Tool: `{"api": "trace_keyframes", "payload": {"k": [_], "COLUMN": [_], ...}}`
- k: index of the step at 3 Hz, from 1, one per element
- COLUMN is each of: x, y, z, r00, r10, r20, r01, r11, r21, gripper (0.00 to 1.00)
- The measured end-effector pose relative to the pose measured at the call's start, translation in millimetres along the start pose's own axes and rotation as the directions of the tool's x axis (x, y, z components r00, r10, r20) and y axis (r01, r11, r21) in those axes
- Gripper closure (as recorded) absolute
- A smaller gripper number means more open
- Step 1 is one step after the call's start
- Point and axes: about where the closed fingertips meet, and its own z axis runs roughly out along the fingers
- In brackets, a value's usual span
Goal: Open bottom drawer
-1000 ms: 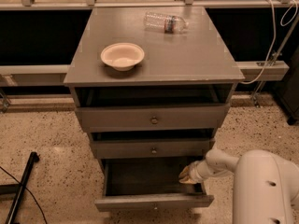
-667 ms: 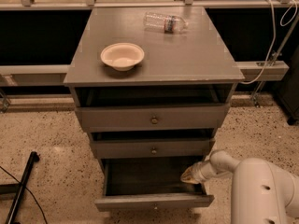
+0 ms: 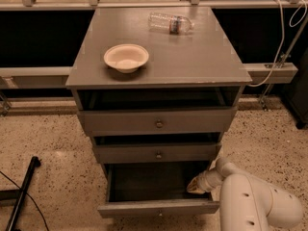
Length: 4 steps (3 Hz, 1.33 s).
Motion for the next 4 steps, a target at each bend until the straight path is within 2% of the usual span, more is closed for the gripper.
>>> {"api": "trace_keyframes", "payload": {"k": [1,2,4], "x": [11.2,10.6,-7.9], "y": [6.2,23.2,70.4], "z": [4.5,3.3,-6.1], "r00": [1.000,1.000,0.998], "r10": [0.002,-0.014,-0.065], "r20": [0.000,-0.001,0.002], "r01": [-0.002,0.014,0.065], "r11": [0.9998,0.9993,0.9935], "r21": [-0.017,-0.036,-0.094], "gripper": [0.69,0.70,0.70]}}
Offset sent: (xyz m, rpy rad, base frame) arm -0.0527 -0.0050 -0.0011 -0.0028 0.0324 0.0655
